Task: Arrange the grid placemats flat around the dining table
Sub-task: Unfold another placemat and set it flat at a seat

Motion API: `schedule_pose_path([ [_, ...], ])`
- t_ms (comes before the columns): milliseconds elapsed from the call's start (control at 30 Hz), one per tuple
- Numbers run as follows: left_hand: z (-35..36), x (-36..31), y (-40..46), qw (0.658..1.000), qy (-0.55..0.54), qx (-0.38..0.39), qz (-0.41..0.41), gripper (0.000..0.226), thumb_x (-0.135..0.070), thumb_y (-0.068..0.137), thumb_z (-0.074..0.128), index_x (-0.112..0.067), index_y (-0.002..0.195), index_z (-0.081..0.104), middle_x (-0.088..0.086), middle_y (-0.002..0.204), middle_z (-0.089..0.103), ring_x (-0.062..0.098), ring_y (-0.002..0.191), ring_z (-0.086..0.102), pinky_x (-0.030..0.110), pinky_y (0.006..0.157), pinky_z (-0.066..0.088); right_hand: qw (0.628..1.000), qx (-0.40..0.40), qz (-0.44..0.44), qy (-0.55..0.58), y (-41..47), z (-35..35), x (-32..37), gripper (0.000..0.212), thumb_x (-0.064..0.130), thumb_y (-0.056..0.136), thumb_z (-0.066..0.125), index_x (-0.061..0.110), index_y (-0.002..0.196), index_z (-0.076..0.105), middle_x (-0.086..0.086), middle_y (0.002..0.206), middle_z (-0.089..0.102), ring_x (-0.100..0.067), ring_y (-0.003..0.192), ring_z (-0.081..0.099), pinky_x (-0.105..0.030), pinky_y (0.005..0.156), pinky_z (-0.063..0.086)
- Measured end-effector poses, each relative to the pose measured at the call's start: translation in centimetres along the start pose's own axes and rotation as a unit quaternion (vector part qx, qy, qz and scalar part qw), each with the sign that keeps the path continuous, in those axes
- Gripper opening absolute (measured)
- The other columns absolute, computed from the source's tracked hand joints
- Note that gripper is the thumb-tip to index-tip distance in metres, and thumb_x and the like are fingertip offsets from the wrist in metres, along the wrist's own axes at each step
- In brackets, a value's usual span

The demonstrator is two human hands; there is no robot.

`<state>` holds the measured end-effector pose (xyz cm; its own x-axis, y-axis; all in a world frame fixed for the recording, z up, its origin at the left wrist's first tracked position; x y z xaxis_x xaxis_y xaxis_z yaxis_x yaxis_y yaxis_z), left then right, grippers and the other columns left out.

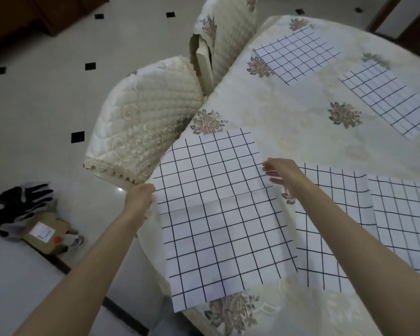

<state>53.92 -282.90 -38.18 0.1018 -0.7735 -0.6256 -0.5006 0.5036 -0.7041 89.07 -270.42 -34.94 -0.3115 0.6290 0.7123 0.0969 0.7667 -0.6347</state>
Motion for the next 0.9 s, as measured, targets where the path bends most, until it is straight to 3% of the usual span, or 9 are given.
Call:
schedule_pose_path([
  [200,1.5,-1.8,2.9,0.997,0.039,-0.005,0.071,0.006,-0.015,0.090,0.059,-0.013,0.090,0.053,0.006,0.069,0.042,0.020,0.058,0.036,0.027,0.053,0.029,0.997,-0.053,-0.019,-0.047,4.2,0.2,0.8,0.014,0.019,0.090,0.064,0.009,0.101,0.066,-0.009,0.107,0.063,-0.022,0.096,0.059,-0.038,0.093,0.052],
  [300,2.3,-2.6,4.6,0.999,0.003,0.002,0.049,0.027,-0.011,0.089,0.064,-0.013,0.072,0.044,0.004,0.064,0.032,0.018,0.052,0.028,0.027,0.050,0.023,0.994,-0.053,-0.018,-0.094,5.9,0.6,0.9,0.016,0.019,0.086,0.069,0.005,0.094,0.069,-0.008,0.094,0.063,-0.023,0.087,0.058,-0.036,0.084,0.050],
  [400,2.8,-3.1,5.6,1.000,-0.007,-0.001,0.025,0.014,-0.014,0.087,0.069,-0.012,0.095,0.058,0.003,0.060,0.031,0.018,0.050,0.028,0.026,0.050,0.026,0.986,-0.069,-0.016,-0.154,6.7,1.3,1.0,0.022,0.020,0.078,0.074,0.007,0.072,0.058,-0.007,0.067,0.046,-0.023,0.063,0.045,-0.031,0.066,0.040],
  [467,2.8,-3.1,6.7,1.000,-0.007,-0.005,0.029,0.038,-0.016,0.085,0.072,0.002,0.117,0.061,0.006,0.060,0.040,0.021,0.052,0.038,0.029,0.053,0.036,0.982,-0.078,-0.010,-0.172,7.1,1.6,0.8,0.030,0.020,0.076,0.076,0.009,0.073,0.048,-0.005,0.065,0.041,-0.022,0.064,0.043,-0.027,0.060,0.034],
  [567,2.7,-3.3,8.1,0.999,-0.025,-0.014,0.031,0.042,-0.021,0.076,0.078,-0.004,0.112,0.066,0.017,0.094,0.069,0.038,0.087,0.067,0.045,0.079,0.058,0.981,-0.082,0.023,-0.176,7.9,1.8,0.4,0.032,0.021,0.078,0.077,0.006,0.076,0.048,-0.004,0.067,0.046,-0.025,0.072,0.052,-0.025,0.053,0.035],
  [633,3.0,-3.7,8.5,0.999,-0.032,-0.011,0.036,0.040,-0.018,0.077,0.076,-0.004,0.113,0.065,0.016,0.108,0.069,0.039,0.098,0.066,0.050,0.086,0.056,0.980,-0.072,0.035,-0.185,8.2,1.9,0.4,0.026,0.021,0.080,0.075,0.005,0.080,0.054,-0.007,0.074,0.053,-0.029,0.082,0.058,-0.027,0.060,0.041],
  [733,3.6,-4.7,8.3,0.998,-0.038,0.001,0.055,0.037,-0.013,0.084,0.072,-0.001,0.116,0.060,0.010,0.107,0.068,0.030,0.094,0.066,0.040,0.080,0.056,0.982,-0.066,0.041,-0.172,7.9,2.1,0.0,0.043,0.020,0.084,0.073,-0.006,0.116,0.060,-0.019,0.110,0.065,-0.034,0.105,0.063,-0.034,0.081,0.049],
  [800,4.2,-5.2,8.5,0.997,-0.044,0.023,0.066,0.038,-0.014,0.083,0.073,-0.002,0.117,0.060,0.010,0.108,0.069,0.028,0.091,0.067,0.041,0.079,0.056,0.985,-0.077,0.012,-0.155,8.1,1.8,-0.3,0.017,0.020,0.082,0.072,0.007,0.090,0.065,-0.013,0.087,0.062,-0.027,0.079,0.061,-0.030,0.064,0.043],
  [900,5.5,-6.8,8.8,0.993,-0.054,0.057,0.086,0.028,-0.010,0.086,0.069,-0.005,0.112,0.059,0.008,0.100,0.069,0.020,0.075,0.065,0.030,0.060,0.053,0.990,-0.082,-0.011,-0.116,8.3,0.2,-0.5,0.053,0.018,0.080,0.072,0.022,0.057,0.025,0.002,0.057,0.022,-0.016,0.050,0.020,-0.030,0.053,0.011],
])
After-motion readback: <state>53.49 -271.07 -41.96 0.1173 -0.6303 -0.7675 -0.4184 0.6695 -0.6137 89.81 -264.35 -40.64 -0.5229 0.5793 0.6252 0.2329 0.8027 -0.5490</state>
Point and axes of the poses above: each hand's wrist, its own y-axis towards the middle knuckle, its own z-axis out of the palm, x = y × z, the point moved 3 cm from there along y, towards the middle knuckle
